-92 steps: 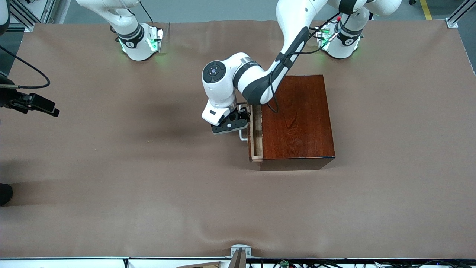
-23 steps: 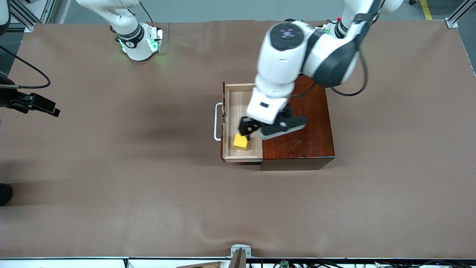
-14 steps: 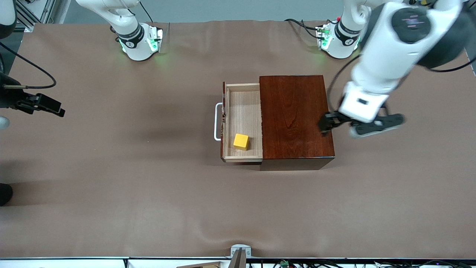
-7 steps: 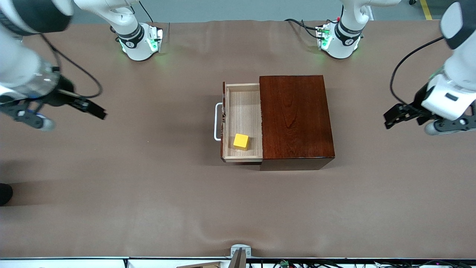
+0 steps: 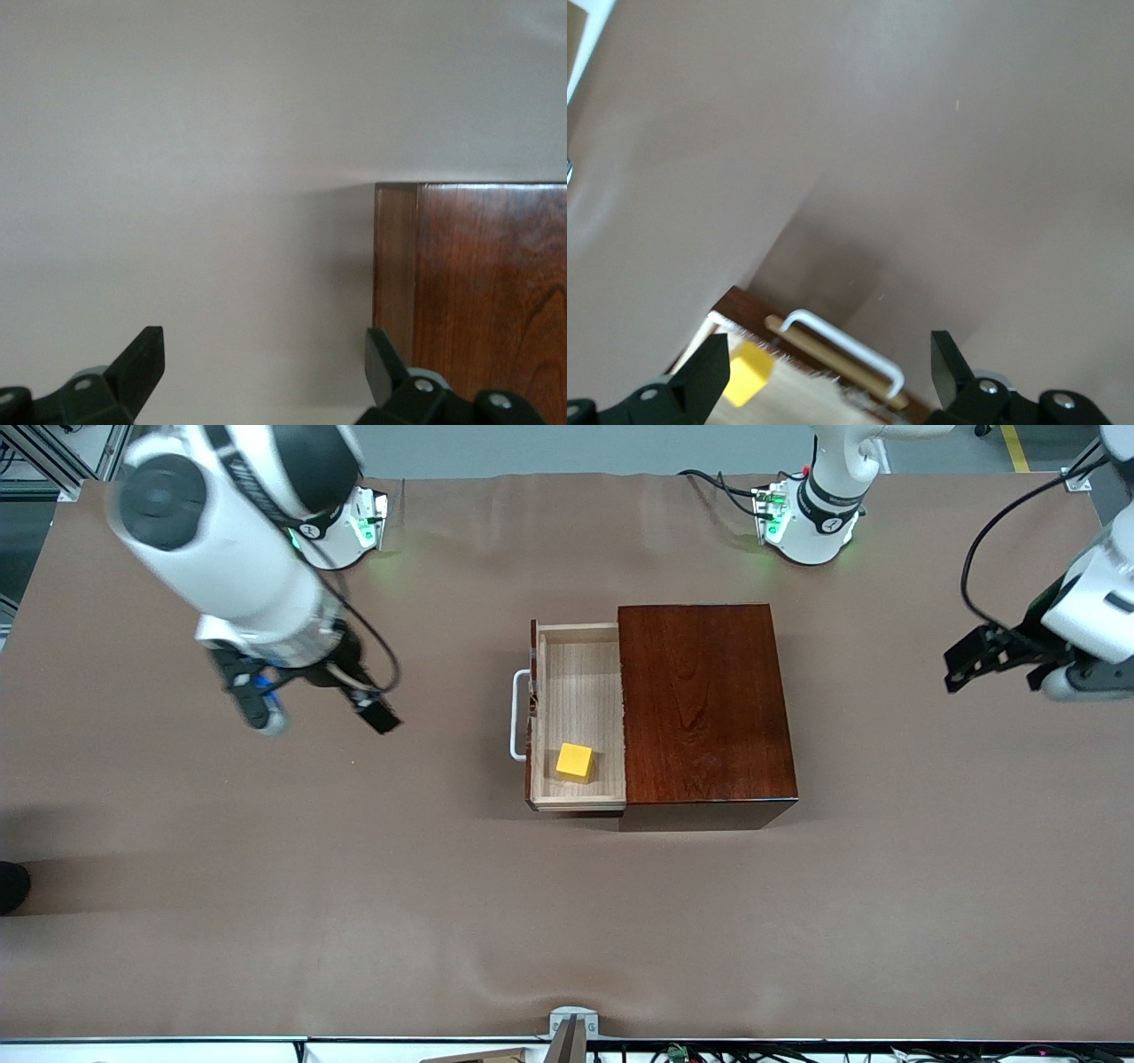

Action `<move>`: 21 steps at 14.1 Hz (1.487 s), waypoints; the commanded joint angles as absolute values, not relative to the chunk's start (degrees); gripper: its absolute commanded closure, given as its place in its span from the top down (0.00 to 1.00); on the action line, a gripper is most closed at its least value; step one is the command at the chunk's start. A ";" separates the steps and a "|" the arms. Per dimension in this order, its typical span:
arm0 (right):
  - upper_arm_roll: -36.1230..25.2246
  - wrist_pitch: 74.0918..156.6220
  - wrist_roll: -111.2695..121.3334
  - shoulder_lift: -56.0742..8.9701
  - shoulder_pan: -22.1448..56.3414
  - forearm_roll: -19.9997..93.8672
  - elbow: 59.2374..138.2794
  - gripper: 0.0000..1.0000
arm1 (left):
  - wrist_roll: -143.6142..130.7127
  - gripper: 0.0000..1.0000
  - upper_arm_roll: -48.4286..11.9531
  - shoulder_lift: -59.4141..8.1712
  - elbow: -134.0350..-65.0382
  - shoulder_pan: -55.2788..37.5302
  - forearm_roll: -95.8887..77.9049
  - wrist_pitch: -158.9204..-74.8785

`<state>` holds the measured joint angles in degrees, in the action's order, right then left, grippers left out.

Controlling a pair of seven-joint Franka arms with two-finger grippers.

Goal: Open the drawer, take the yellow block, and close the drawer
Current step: 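Reach the right gripper down into the drawer toward the yellow block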

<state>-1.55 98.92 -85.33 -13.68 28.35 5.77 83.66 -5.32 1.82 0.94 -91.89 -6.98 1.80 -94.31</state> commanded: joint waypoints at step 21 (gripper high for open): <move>-2.37 117.50 -139.13 -38.84 43.77 6.24 71.37 1.00 | 2.55 1.00 -9.57 4.66 -91.49 5.97 -1.85 -87.54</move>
<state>-1.61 116.65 -137.58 -37.15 42.86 5.89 73.12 2.21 -6.36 4.47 -91.54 2.37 -0.47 -88.47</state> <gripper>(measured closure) 0.000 0.000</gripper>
